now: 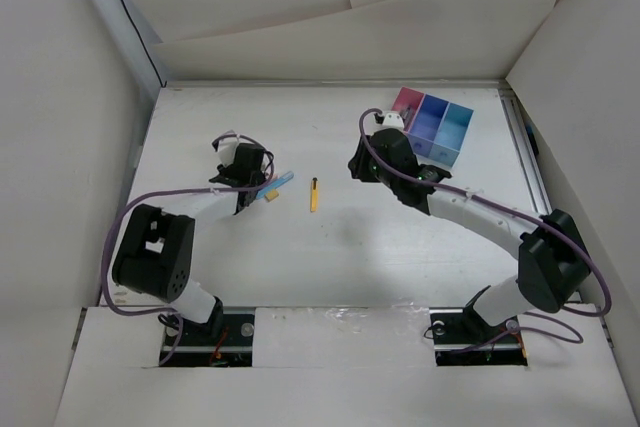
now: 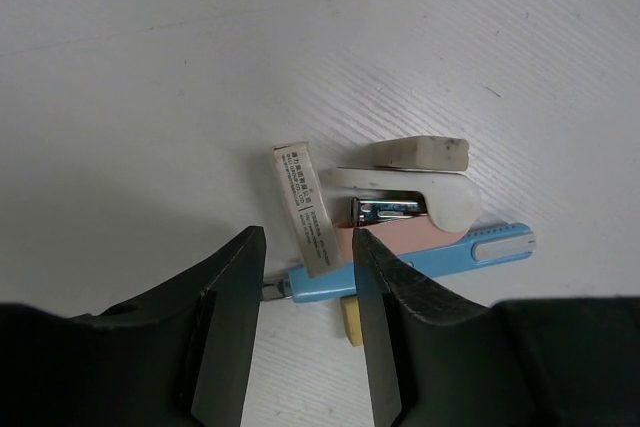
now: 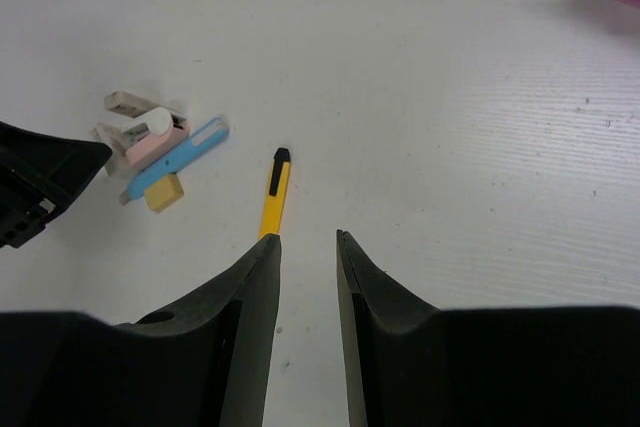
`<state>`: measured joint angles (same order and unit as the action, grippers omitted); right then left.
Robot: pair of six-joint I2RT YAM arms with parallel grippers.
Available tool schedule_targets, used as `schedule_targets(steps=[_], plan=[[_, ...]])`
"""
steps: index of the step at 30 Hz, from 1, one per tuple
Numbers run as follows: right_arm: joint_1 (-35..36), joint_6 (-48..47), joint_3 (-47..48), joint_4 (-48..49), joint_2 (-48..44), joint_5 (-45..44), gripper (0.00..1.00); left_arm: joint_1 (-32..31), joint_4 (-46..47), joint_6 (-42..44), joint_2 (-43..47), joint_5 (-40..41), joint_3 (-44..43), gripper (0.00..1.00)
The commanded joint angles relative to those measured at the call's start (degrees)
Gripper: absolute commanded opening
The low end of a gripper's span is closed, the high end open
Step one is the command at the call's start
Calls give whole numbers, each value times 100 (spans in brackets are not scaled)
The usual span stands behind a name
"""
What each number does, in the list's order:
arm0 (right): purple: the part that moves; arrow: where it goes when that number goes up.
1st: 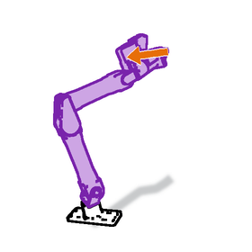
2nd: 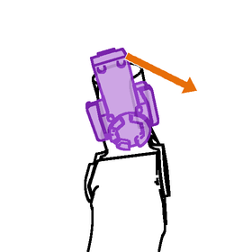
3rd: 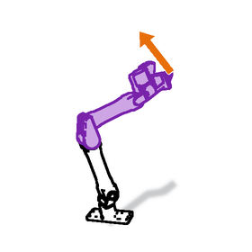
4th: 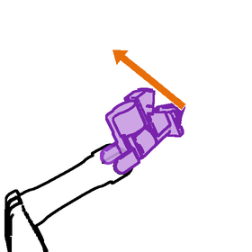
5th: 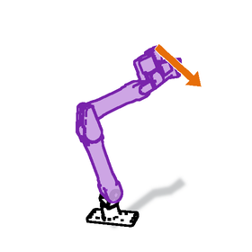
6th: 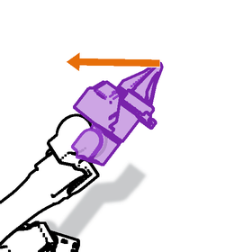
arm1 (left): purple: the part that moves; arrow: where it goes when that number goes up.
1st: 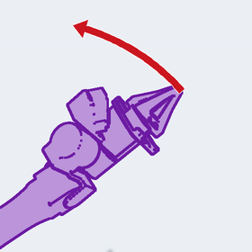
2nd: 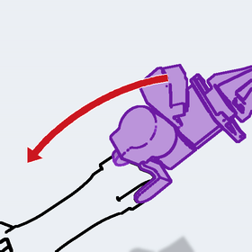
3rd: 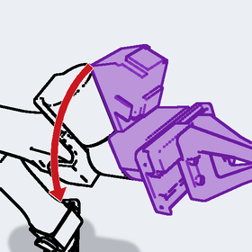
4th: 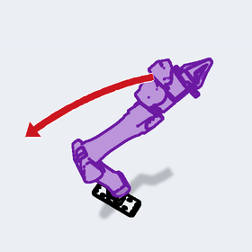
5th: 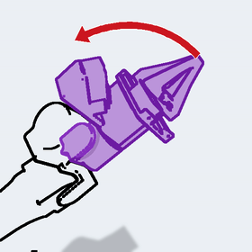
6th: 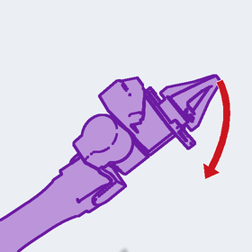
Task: Sort the stationery into containers
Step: Pick up the stationery from the center of the board.
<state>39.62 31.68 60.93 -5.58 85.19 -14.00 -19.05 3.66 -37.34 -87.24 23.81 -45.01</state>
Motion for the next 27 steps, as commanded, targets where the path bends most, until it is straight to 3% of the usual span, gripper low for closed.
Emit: schedule_targets(steps=[1,9,15,18,24,27], plan=[[99,-66,7,163,-187,-68,35,6,82,-71,-99,88,-210,37],[99,-118,7,163,-301,-129,36,6,144,-124,-390,88,-262,33],[99,-66,-46,163,-406,-182,37,6,196,-185,-390,150,-210,19],[99,-66,-98,163,-459,-182,37,6,196,-186,-49,211,-87,11],[-86,-4,-265,268,-687,-182,38,6,91,-186,786,211,28,9],[-199,101,-344,268,-854,-234,44,-55,-23,-186,1349,264,81,8]])
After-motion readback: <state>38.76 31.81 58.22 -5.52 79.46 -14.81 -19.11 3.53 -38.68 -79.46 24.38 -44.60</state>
